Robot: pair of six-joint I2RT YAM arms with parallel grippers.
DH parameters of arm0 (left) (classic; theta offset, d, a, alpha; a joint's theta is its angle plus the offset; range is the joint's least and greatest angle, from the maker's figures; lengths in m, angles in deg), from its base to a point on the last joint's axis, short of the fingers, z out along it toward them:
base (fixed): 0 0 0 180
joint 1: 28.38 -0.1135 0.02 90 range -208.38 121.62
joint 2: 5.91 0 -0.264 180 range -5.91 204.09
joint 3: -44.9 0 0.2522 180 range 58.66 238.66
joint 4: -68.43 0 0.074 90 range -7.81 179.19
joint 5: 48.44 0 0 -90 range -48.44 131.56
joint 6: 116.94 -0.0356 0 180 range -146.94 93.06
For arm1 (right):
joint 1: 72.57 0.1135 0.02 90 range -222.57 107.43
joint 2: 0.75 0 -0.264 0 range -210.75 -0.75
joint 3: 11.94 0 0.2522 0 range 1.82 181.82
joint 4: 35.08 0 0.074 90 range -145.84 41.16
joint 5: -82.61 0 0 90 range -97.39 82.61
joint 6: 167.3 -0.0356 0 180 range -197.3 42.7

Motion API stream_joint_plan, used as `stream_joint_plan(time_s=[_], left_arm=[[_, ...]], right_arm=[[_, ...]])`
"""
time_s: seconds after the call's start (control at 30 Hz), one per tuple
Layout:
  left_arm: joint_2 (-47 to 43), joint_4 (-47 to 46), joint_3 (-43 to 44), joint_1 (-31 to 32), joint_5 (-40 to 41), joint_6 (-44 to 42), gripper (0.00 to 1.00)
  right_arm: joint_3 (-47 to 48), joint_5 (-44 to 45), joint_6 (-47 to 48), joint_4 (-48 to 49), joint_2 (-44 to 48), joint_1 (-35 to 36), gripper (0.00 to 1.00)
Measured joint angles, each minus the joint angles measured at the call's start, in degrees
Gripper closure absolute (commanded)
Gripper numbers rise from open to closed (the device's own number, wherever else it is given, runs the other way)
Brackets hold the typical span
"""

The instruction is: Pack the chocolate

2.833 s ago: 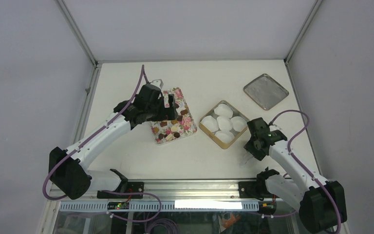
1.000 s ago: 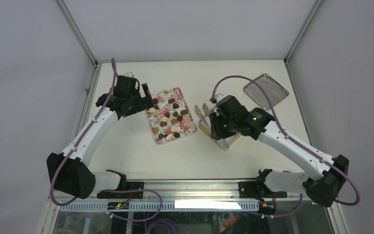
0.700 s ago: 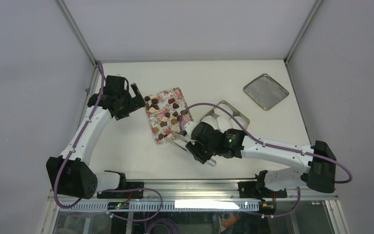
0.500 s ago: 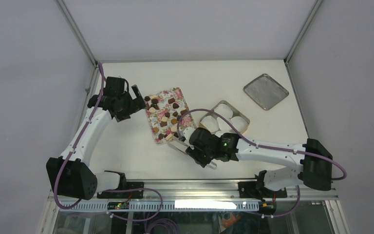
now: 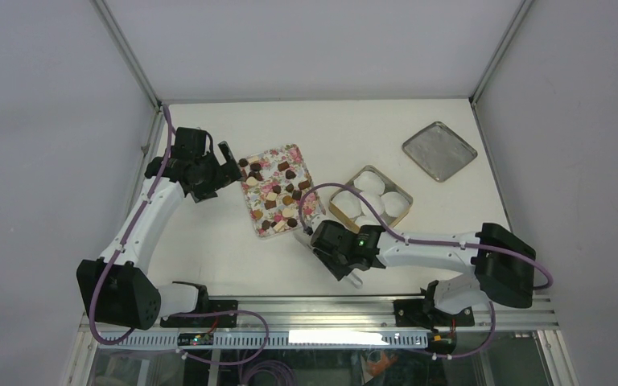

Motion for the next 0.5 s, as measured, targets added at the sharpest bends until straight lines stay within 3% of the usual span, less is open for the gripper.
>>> stream_joint_plan(time_s=[0.07,0.17,0.23,0.33,0.5], left_arm=[[0.0,0.0,0.0,0.0,0.0,0.0,0.01],[0.0,0.0,0.0,0.0,0.0,0.0,0.01],[-0.1,0.0,0.0,0.0,0.0,0.0,0.01],[-0.1,0.0,0.0,0.0,0.0,0.0,0.01],[-0.1,0.0,0.0,0.0,-0.4,0.0,0.01]], right_arm=[[-0.1,0.9,-0.7,0.4,-0.3,0.0,0.98],[-0.9,1.8,-1.5,1.3,-0.4,0.0,0.68],[-1.5,2.3,-1.7,1.7,-0.4,0.0,0.53],[-2.6,3.0,-2.1,2.7,-0.3,0.0,0.43],[-5.7,4.0,-2.4,5.7,1.1,0.0,0.38]])
